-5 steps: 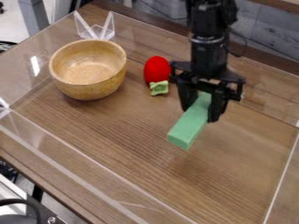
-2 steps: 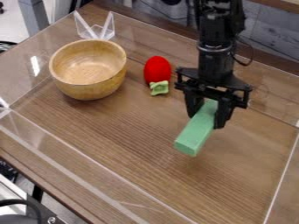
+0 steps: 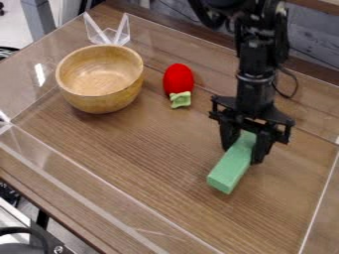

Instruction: Remove the green stick from the brown bowl and put it on the table

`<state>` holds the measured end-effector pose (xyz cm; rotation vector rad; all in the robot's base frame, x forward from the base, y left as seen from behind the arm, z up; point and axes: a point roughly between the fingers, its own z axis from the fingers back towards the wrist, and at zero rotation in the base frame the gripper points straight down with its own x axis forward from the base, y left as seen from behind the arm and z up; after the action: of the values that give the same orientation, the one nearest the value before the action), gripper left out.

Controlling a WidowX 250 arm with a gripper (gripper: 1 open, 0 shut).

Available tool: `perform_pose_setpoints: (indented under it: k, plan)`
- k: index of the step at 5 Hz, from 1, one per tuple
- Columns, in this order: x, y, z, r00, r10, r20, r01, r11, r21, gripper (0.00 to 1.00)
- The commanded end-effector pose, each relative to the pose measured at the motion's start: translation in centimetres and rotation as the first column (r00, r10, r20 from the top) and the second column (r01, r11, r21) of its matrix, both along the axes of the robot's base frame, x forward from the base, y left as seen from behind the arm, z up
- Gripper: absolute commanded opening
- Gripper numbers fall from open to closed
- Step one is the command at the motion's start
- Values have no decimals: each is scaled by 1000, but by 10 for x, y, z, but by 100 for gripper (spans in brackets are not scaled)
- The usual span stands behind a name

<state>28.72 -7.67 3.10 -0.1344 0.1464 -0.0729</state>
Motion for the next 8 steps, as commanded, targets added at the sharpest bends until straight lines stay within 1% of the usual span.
perform_pose_setpoints:
  k: [1, 2, 3, 4, 6, 8]
  plan:
    - [11, 4, 20, 997, -47, 56, 47, 999, -11, 100]
    - [11, 6, 29, 994, -93, 60, 94, 995, -13, 100]
    - [15, 6, 26, 998, -9, 60, 10, 1000, -13, 100]
    - [19, 5, 23, 996, 73, 58, -73, 997, -14, 100]
    - [28, 19, 40, 997, 54, 61, -54, 998, -17, 100]
    - [28, 20, 28, 996, 80, 47, -79, 997, -9, 100]
